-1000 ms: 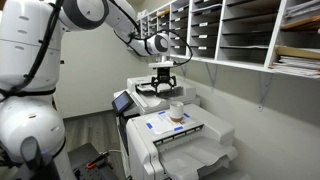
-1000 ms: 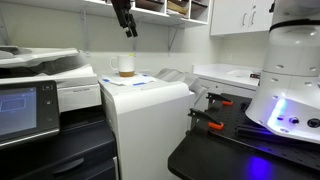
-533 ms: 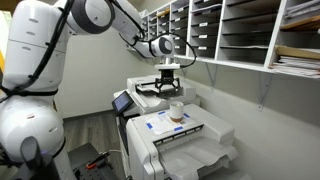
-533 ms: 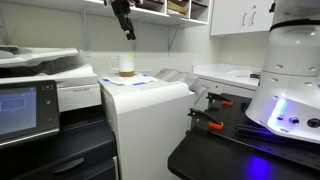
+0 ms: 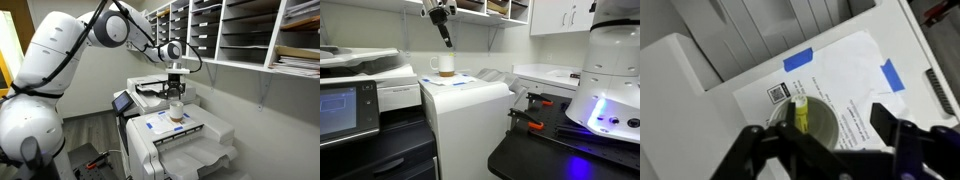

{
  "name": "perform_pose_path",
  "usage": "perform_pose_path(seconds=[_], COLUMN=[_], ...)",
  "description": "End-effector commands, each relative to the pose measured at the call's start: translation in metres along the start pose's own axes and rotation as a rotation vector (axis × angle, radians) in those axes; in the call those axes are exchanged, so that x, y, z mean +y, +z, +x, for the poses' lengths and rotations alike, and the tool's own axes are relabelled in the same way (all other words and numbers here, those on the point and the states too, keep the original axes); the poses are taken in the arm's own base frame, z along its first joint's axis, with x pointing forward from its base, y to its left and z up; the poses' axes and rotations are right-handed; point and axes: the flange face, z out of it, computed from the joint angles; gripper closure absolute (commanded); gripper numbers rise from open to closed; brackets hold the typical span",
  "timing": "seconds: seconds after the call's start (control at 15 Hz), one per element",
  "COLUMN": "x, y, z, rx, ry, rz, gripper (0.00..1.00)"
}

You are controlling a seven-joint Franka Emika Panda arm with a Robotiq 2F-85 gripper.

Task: Remove the yellow marker from the white mug

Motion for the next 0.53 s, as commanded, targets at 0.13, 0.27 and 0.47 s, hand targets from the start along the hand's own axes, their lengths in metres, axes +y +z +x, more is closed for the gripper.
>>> perform_pose_path(seconds=[0.13,0.27,0.47], x=[0.016,0.022,0.028], y=[0.005,0.007,0.009], z=[0.025,0.031,0.035], rx=[-0.023,-0.024,-0.036], ry=[-0.050,-0.046,-0.039], rz=[0.040,0.042,0.061], gripper=[0.31,0.33,0.40])
